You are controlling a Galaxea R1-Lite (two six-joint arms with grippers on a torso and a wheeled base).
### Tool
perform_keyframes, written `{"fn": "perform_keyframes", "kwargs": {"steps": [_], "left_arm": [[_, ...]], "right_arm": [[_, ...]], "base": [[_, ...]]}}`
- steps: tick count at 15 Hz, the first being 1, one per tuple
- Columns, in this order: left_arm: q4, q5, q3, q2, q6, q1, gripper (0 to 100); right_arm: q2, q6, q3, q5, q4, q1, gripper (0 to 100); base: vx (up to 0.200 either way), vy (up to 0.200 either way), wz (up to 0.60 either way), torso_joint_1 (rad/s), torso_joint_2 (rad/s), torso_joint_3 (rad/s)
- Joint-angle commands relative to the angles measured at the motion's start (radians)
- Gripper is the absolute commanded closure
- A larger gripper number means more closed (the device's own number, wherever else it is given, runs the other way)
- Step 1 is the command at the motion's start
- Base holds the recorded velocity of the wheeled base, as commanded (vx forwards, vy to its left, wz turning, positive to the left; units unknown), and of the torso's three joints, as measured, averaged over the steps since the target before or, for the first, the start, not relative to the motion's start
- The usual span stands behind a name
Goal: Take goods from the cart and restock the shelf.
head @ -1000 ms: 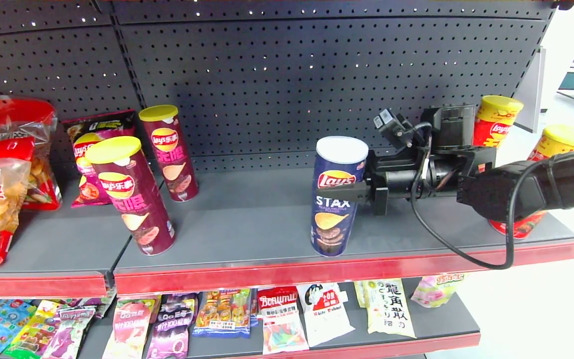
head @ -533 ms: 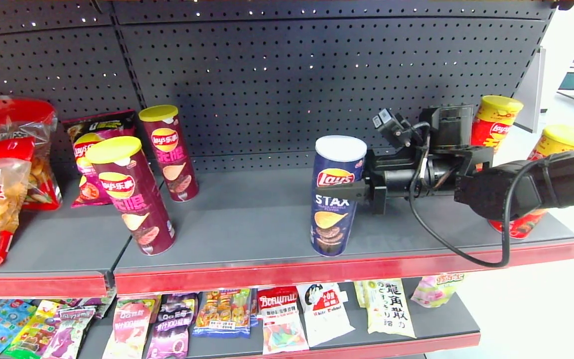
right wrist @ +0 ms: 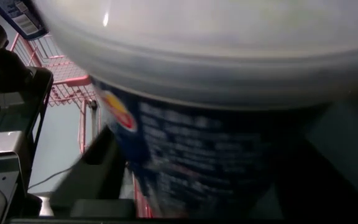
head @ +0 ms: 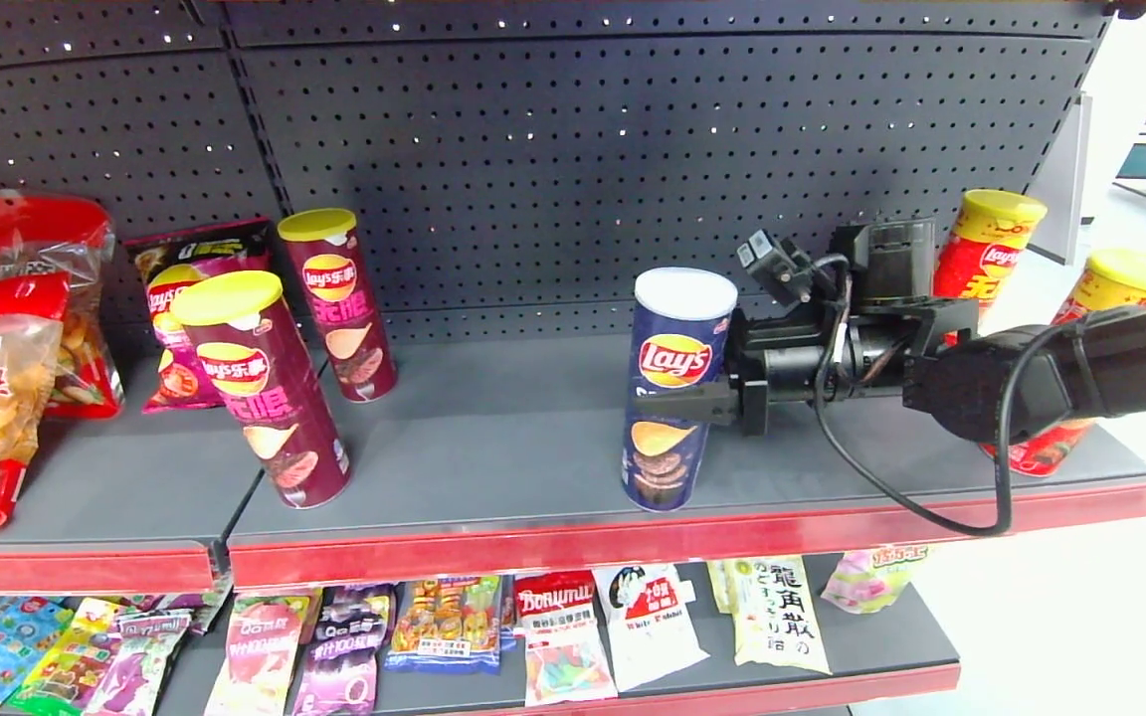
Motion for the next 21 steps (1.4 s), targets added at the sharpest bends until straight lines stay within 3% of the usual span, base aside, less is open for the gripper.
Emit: {"fn": "perform_keyframes", "kwargs": {"steps": [1,5,15,19,21], "left_arm": [[0.000,0.000,0.000,-0.001,0.000,0.001,100],[0.000,0.000,0.000,-0.001,0.000,0.001,100],[-0.002,-0.006,0.000,-0.003,0.002,-0.001,100],[-0.005,-0.028,-0.002,0.000,0.000,-0.002,100],[-0.005,-0.045,-0.005,0.000,0.000,-0.002,100]], "right_arm": [[-0.004,0.001,0.000,0.003,-0.007,-0.002,0],[-0.032,0.001,0.025,0.002,-0.007,-0.009,0],[-0.298,-0.005,0.356,-0.035,-0.008,-0.097,0],[-0.498,0.001,0.528,-0.115,-0.007,-0.107,0],[-0.668,0.001,0.638,-0.280,-0.008,-0.176,0]], "base": [[0.000,0.000,0.00,0.000,0.00,0.000],[0.000,0.000,0.00,0.000,0.00,0.000],[0.000,0.000,0.00,0.000,0.00,0.000],[0.000,0.000,0.00,0.000,0.00,0.000],[0.000,0.000,0.00,0.000,0.00,0.000]]}}
